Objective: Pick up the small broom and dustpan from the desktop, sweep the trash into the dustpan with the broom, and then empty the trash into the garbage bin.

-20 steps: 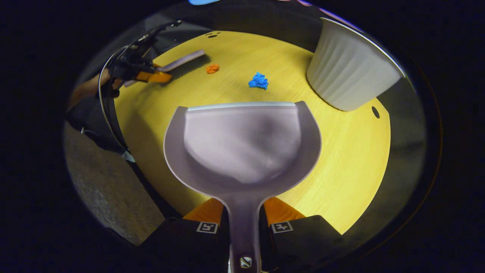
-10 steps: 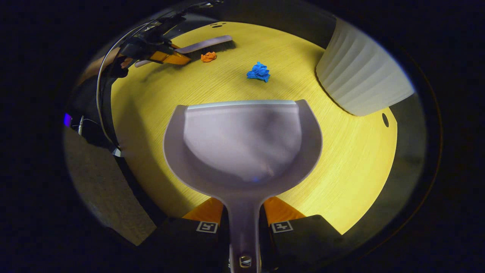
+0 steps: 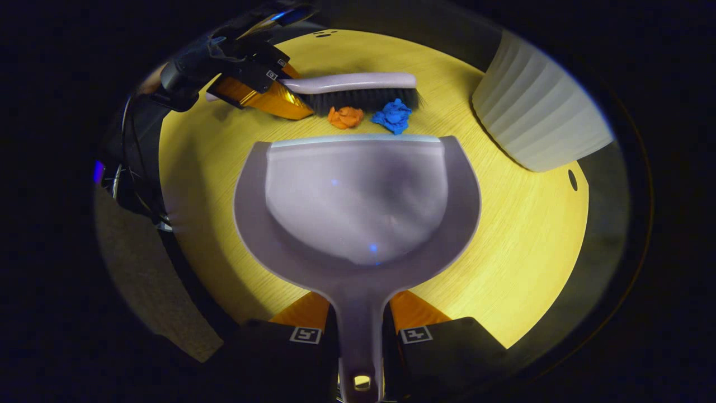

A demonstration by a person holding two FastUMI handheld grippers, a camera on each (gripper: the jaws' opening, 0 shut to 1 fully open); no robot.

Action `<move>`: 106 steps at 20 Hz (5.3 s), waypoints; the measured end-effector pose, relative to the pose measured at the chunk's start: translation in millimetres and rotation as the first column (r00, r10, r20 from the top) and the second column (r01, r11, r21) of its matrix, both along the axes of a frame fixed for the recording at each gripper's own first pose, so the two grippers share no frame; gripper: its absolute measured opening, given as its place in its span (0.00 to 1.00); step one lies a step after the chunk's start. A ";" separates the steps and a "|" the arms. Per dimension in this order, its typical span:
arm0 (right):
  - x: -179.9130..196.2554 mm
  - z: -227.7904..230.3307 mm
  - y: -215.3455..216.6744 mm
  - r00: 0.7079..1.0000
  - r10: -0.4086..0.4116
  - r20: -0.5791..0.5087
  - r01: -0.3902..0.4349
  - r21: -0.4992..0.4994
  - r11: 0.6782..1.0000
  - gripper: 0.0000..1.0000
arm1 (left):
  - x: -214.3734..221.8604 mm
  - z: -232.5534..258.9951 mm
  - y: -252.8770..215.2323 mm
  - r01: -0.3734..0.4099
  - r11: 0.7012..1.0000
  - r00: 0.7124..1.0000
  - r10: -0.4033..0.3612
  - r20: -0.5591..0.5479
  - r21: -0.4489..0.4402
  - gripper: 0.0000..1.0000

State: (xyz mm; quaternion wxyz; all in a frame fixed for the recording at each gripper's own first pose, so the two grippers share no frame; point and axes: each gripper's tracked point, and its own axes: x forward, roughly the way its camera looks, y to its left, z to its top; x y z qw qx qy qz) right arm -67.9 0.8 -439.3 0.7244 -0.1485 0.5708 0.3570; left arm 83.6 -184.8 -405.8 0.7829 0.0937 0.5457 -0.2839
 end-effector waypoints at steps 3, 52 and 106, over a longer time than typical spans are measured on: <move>-1.5 -5.6 1.0 0.999 -0.022 0.025 0.021 0.027 0.999 0.36 | -22.0 14.8 -24.1 0.037 0.995 0.997 -0.043 -0.062 -0.088 0.28; 171.5 196.0 -113.7 0.814 -0.237 0.530 0.503 -0.438 0.745 0.36 | -84.1 -20.5 174.0 -0.396 0.898 0.911 0.410 0.039 -0.194 0.25; 70.7 232.9 -46.2 0.783 -0.448 0.430 0.512 -0.037 0.858 0.36 | -98.8 -10.7 197.3 -0.494 0.858 0.856 0.508 0.096 -0.140 0.25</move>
